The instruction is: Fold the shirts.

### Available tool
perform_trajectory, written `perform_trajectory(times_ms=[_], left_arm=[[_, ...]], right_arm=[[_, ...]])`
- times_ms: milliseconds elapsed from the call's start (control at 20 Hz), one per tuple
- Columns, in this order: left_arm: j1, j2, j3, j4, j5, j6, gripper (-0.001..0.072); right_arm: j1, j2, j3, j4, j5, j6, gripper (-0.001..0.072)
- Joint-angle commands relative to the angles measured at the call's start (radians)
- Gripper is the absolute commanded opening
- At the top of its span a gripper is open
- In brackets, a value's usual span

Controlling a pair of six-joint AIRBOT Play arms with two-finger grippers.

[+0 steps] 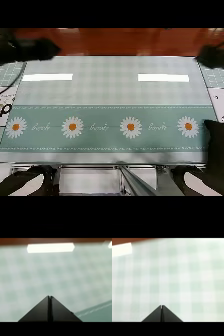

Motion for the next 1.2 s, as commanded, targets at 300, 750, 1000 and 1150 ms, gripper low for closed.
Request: perform_trajectory(times_ms=[300, 750, 1000, 1150], left_arm=[[-0.067, -0.14, -0.16, 0.351, -0.056, -0.305, 0.0022], [-0.067, -0.146, -0.264, 0.356, 0.039, -0.306, 0.0022], [-0.067, -0.146, -0.264, 0.357, 0.026, -0.305, 0.0022], [-0.067, -0.146, -0.264, 0.357, 0.031, -0.305, 0.0022]], right_arm=[[0.278, -0.296, -0.002, -0.402, 0.194, 0.233, 0.0023], [0.271, -0.304, -0.011, -0.414, 0.053, 0.251, 0.0023], [0.272, -0.302, -0.011, -0.416, 0.136, 0.25, 0.0023], [0.272, -0.302, -0.011, -0.422, 0.137, 0.25, 0.0023]])
